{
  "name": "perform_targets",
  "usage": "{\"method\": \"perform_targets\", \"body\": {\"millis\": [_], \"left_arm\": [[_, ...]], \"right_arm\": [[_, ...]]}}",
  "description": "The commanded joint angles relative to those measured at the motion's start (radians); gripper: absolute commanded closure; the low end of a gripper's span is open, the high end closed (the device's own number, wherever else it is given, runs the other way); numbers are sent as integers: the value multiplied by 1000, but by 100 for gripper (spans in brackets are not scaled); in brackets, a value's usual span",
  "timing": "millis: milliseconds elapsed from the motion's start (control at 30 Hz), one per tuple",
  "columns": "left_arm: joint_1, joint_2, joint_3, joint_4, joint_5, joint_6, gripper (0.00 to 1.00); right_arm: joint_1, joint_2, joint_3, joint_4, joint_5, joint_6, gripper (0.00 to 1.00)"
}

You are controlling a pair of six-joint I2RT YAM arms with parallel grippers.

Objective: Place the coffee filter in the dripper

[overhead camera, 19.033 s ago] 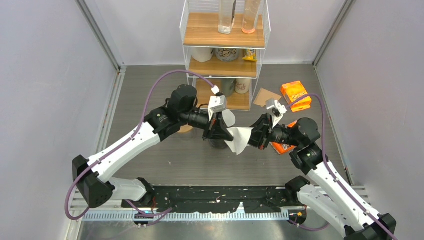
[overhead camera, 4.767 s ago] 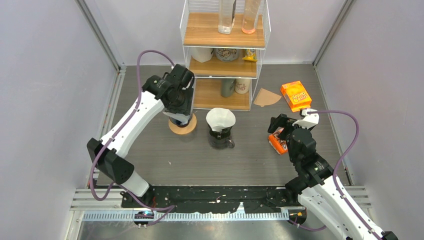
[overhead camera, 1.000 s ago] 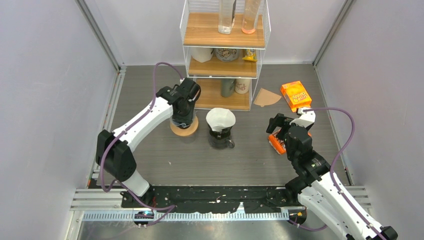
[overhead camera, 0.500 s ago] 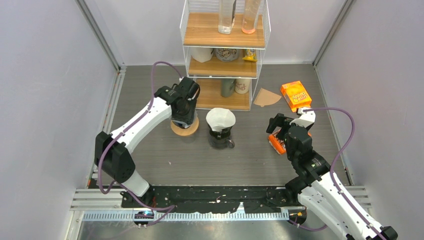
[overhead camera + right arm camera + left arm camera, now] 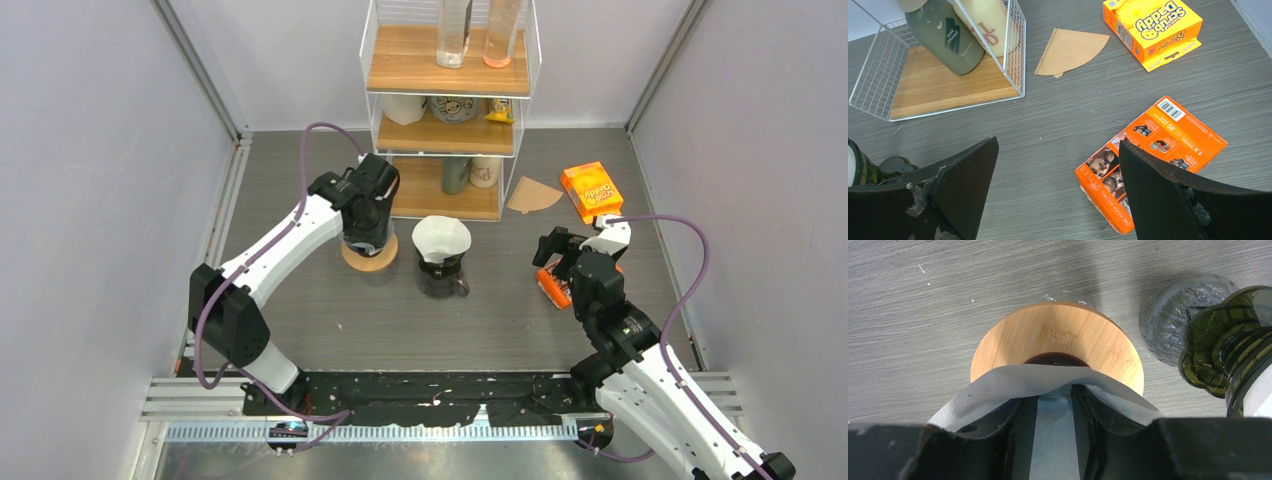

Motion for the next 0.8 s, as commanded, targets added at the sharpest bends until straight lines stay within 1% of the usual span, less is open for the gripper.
{"method": "perform_targets", "body": {"millis": [0, 233, 500, 567, 767], "left_arm": [[3, -24, 6, 4, 8, -4, 68], [3, -67, 25, 27, 5, 3, 69], [4, -98, 34, 36, 1, 3, 66], [3, -101, 36, 37, 2, 7, 64], [3, -122, 52, 34, -5, 7, 63]], "right_arm": [[-2, 1, 31, 22, 26, -10, 4], [-2, 5, 32, 23, 29, -10, 4], [-2, 6, 32, 22, 30, -12, 3], [-2, 6, 32, 22, 30, -12, 4], [-2, 6, 32, 22, 30, -12, 4]]}}
